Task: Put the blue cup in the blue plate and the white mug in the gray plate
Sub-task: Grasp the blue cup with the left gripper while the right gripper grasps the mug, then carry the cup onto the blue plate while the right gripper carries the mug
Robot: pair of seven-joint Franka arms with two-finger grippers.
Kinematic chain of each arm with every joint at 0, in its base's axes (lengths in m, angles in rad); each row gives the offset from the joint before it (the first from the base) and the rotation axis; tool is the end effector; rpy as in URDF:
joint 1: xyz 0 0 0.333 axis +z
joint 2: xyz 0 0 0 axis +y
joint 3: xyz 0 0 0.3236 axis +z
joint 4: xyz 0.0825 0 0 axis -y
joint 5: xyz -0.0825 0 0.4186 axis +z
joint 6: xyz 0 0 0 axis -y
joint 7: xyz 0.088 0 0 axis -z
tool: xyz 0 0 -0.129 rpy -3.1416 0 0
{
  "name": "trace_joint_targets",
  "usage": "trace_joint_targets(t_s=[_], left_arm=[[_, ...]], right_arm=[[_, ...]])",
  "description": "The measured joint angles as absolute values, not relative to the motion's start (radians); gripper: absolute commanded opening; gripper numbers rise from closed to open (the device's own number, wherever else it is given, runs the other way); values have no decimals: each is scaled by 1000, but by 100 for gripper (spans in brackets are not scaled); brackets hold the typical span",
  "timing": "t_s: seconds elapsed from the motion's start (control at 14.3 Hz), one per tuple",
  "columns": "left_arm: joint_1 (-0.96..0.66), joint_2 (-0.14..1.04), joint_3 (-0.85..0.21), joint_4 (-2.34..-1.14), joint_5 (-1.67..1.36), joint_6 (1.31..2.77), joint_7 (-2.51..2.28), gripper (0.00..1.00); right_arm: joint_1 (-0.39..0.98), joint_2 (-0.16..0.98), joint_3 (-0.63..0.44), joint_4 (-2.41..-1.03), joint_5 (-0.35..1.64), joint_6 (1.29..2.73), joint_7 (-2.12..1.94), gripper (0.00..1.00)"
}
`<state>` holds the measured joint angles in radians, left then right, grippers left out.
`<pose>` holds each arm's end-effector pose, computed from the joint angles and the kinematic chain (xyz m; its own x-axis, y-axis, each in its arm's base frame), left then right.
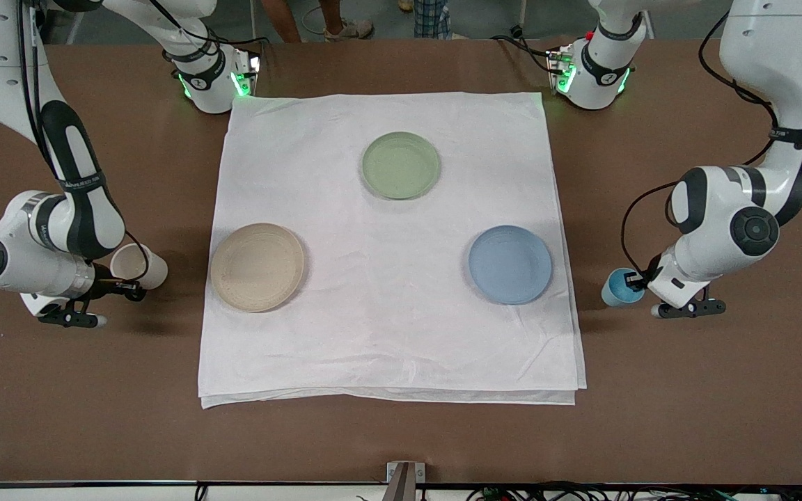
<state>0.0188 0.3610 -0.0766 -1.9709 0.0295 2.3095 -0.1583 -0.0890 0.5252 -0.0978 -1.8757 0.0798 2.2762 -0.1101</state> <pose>0.6357 -0.0349 0.2473 0.9962 0.0849 -0.0217 0.0850 -0.9964 0.0023 0.6382 -0.1162 0.1809 0.9856 -0.1198 -0.1197 -0.1228 -0.9923 -0.0183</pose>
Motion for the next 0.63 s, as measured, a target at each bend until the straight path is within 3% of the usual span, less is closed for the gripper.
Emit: trace_joint_targets(t_s=[0.28, 0.63], left_arm=[[13, 248, -209, -1969, 30, 2183, -369, 0], [-39, 281, -314, -1998, 30, 2199, -653, 1]], right_arm=[[-67, 480, -88, -1800, 144, 2105, -79, 0], [90, 368, -11, -1822, 171, 2028, 219, 0]])
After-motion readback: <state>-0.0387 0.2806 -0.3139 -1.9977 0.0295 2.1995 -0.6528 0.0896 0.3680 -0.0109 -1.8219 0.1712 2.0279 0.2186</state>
